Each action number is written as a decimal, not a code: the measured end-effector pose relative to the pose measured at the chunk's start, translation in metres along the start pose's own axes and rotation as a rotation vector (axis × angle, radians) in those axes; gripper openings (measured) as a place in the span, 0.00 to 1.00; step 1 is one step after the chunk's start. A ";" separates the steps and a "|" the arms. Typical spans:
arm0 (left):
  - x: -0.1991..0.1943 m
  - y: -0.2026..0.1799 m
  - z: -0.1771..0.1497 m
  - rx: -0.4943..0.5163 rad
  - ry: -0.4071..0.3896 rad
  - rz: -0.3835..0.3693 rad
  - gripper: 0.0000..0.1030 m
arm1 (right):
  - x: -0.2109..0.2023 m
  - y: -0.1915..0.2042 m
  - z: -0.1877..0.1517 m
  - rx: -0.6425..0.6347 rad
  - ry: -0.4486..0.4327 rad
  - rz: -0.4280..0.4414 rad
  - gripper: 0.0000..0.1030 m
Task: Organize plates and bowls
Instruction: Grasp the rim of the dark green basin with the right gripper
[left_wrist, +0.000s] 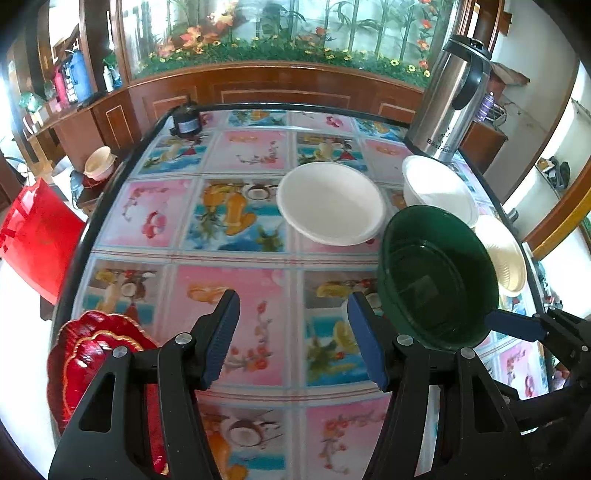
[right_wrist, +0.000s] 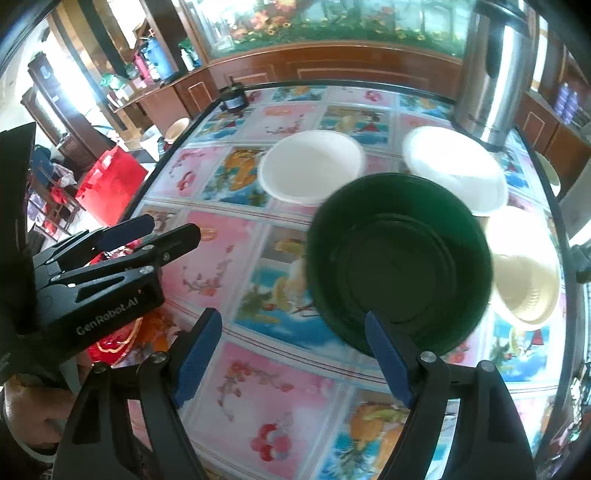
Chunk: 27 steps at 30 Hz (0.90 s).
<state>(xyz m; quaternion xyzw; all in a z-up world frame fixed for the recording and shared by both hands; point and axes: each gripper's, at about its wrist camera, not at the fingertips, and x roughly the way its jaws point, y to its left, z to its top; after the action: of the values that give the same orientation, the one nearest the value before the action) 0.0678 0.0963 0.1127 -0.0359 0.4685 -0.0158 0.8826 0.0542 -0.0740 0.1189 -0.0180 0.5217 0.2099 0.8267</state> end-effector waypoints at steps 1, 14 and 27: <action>0.002 -0.004 0.001 0.001 0.003 -0.001 0.59 | -0.001 -0.004 0.000 0.005 0.000 -0.001 0.78; 0.044 -0.046 0.008 -0.034 0.079 -0.003 0.59 | -0.016 -0.090 -0.014 0.148 -0.008 -0.061 0.78; 0.077 -0.067 0.009 -0.057 0.151 0.017 0.59 | 0.007 -0.125 -0.010 0.224 0.009 0.006 0.78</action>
<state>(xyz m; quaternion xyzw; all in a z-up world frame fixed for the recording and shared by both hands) 0.1191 0.0254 0.0591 -0.0556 0.5344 0.0023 0.8434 0.0943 -0.1881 0.0844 0.0751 0.5457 0.1528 0.8205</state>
